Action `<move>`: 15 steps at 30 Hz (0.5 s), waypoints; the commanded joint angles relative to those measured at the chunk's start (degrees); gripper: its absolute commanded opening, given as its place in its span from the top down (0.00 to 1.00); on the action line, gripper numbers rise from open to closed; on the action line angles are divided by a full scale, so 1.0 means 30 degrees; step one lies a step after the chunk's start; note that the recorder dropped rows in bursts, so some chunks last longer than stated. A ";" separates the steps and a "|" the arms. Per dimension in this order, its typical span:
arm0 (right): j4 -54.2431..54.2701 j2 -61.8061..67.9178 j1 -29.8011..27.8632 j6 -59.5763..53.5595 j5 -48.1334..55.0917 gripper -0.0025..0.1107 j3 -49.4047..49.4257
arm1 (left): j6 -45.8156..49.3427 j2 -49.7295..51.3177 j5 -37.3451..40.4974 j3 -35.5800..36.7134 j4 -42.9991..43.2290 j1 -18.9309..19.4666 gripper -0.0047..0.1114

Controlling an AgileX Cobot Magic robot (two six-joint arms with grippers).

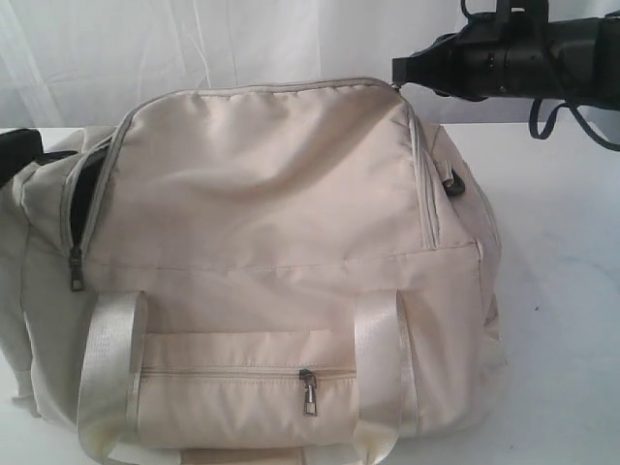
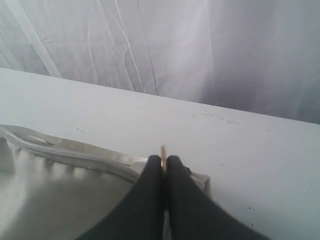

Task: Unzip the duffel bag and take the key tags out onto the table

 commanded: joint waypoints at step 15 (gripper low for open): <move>-0.0070 -0.0333 -0.0226 0.2025 0.1699 0.98 -0.0081 | 0.7139 1.0294 0.7422 -1.0719 -0.2960 -1.3513 0.36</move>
